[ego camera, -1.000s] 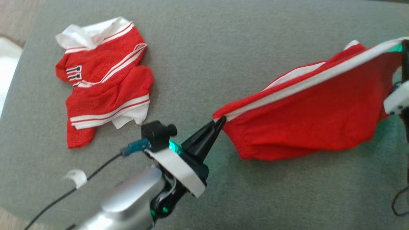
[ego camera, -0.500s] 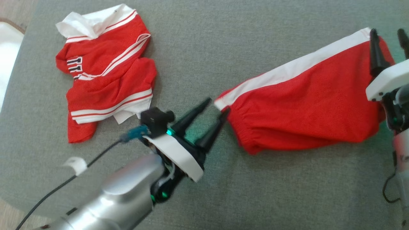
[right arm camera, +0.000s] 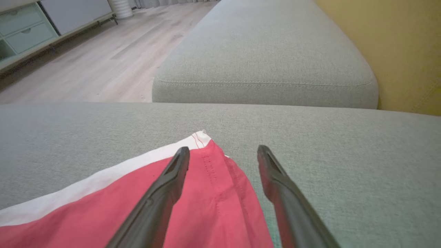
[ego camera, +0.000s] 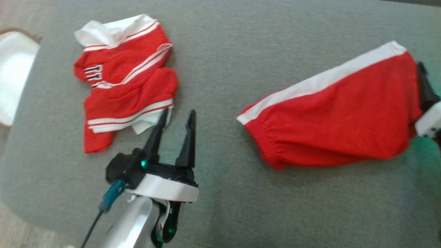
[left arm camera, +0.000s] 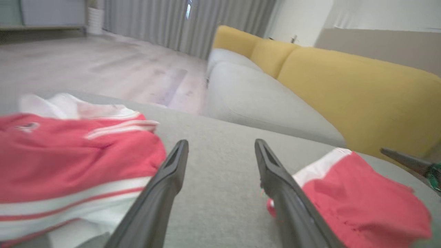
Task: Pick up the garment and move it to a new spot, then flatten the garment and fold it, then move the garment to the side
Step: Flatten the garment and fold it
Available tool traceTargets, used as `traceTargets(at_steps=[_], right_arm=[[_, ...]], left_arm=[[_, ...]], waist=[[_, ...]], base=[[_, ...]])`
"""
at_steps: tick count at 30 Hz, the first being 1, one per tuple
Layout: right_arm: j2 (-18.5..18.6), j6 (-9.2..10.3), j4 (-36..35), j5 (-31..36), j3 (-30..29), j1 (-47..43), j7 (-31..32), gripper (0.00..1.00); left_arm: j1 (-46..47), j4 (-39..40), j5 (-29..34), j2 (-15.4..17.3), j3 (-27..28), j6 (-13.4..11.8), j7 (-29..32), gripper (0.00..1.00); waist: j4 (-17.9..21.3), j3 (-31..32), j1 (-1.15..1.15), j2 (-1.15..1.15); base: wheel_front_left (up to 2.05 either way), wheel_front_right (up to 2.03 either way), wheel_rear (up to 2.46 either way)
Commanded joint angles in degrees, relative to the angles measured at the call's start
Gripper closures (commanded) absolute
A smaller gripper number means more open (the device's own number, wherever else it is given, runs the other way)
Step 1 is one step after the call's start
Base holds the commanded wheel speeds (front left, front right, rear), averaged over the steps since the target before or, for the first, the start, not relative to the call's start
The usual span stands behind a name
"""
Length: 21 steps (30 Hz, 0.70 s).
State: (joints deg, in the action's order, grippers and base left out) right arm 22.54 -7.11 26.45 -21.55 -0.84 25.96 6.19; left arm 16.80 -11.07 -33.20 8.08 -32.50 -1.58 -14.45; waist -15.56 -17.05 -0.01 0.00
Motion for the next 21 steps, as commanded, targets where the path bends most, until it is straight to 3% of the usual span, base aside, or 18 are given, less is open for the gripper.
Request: traceTargets(at_steps=[1,6,12,21], right_arm=[[2.42,-0.37,-1.35,-0.3,-0.63,-0.71,0.86,0.0],[4.9,-0.37,2.02,-0.75,-2.74,-1.52,4.39,0.0],[5.27,-0.37,5.73,-2.44,-3.34,-2.48,9.26,0.0],[5.51,-0.37,10.06,0.68,-4.41,-1.19,8.38,0.0]], left_arm=[[-1.32,4.48,4.35,-1.01,5.08,-1.91,-0.54,0.0],[-7.69,10.74,11.86,-4.01,10.63,-4.21,-0.54,0.0],[-10.89,12.48,14.41,-5.06,11.91,-3.03,-0.54,0.0],[-10.8,12.85,17.0,-5.18,12.05,-2.39,-0.54,0.0]], waist=[[-2.29,0.1,0.01,0.0],[-5.55,-0.34,0.01,0.0],[-7.62,-0.43,0.01,0.0],[-7.08,-0.22,0.01,0.0]], base=[[0.0,0.0,0.0],[0.0,0.0,0.0],[0.0,0.0,0.0],[0.0,0.0,0.0]])
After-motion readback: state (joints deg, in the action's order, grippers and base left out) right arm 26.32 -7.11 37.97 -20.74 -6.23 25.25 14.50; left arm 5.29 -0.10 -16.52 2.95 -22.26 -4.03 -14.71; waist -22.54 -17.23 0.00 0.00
